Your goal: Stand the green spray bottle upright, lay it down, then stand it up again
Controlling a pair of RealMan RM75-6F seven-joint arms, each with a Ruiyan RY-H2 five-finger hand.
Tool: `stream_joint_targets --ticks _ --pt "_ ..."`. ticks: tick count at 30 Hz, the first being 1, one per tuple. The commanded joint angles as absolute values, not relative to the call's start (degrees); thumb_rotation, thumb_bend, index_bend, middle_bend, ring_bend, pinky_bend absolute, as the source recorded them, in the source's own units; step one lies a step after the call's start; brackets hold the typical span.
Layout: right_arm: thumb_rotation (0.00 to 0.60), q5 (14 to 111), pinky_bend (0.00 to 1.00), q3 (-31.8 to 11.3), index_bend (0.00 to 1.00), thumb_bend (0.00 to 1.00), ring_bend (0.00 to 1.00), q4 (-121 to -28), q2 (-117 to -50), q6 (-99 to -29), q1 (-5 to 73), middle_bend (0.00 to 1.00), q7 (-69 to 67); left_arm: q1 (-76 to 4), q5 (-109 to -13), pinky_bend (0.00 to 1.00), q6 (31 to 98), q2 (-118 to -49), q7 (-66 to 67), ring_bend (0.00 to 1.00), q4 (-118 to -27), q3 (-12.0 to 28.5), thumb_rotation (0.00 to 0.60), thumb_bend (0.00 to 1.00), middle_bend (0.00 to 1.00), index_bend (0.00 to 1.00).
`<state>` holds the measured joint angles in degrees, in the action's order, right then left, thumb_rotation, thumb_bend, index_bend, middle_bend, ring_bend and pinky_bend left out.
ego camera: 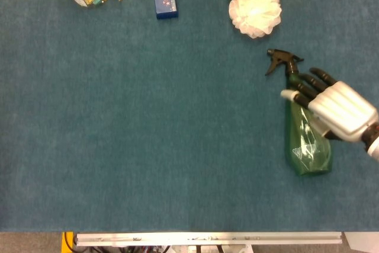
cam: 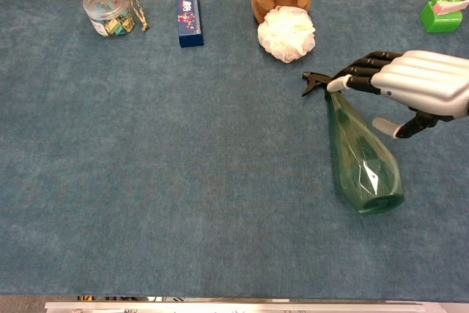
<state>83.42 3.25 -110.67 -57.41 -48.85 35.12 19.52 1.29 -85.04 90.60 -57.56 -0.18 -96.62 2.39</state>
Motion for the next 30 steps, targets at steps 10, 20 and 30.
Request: stream_joint_targets --ticks 10,20,30 --pt "0.6 100.6 0.05 7.0 0.4 1.0 0.17 -106.8 -61.4 -47.9 38.0 0.33 2.1 1.8 -85.3 0.7 91.3 -57.4 -0.9 0.39 -96.5 2.3 0.6 0.13 0.35 0.34" --pt "0.6 103.1 0.05 9.4 0.45 1.0 0.18 -107.0 -61.9 -46.5 38.7 0.38 2.5 1.9 -85.4 0.7 91.6 -57.3 -1.1 0.39 -96.5 2.3 0.6 0.13 0.35 0.34" --pt "0.6 102.1 0.05 11.5 0.47 1.0 0.2 -107.5 -60.6 -44.4 38.7 0.41 2.8 1.9 -85.4 0.7 91.5 -57.4 -0.7 0.39 -96.5 2.3 0.6 0.13 0.35 0.34"
